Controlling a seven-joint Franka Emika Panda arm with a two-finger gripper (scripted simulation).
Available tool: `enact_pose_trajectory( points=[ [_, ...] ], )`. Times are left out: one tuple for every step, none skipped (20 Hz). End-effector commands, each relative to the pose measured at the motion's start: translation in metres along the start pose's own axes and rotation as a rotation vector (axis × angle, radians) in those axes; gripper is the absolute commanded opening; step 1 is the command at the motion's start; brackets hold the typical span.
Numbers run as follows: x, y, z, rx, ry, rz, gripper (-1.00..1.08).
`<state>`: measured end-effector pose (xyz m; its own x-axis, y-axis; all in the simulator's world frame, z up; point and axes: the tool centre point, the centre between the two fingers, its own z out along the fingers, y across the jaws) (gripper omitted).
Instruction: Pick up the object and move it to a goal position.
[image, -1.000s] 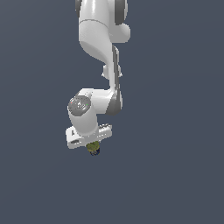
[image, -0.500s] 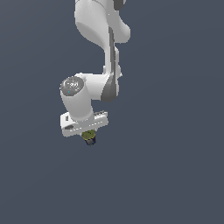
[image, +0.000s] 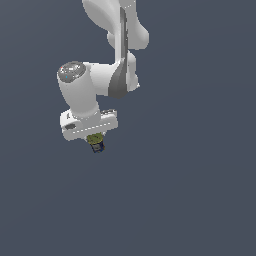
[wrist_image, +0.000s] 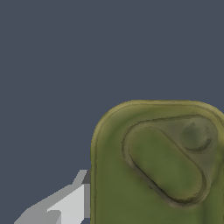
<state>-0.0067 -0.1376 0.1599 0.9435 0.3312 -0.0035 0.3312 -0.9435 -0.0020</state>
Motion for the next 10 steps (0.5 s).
enact_pose_trajectory(
  points=[
    [-0.0064,0.0014,-0.0102,-0.002,0.003,-0.001,-1.00],
    [-0.0084,0.0017,-0.0125,-0.002,0.003,-0.001,-1.00],
    [-0.0101,0.0020,-0.0145,-0.002,0.003,-0.001,-1.00],
    [-0.0114,0.0023,-0.0161,-0.002,0.003,-0.001,-1.00],
    [-0.0123,0.0026,-0.0173,-0.002,0.003,-0.001,-1.00],
    [-0.0129,0.0028,-0.0181,-0.002,0.003,-0.001,-1.00],
    [-0.0131,0.0030,-0.0186,-0.002,0.003,-0.001,-1.00],
    [-0.0129,0.0032,-0.0187,-0.002,0.003,-0.001,-1.00],
    [-0.0125,0.0033,-0.0185,-0.002,0.003,-0.001,-1.00],
    [-0.0123,0.0033,-0.0184,-0.002,0.003,-0.001,-1.00]
  ],
)
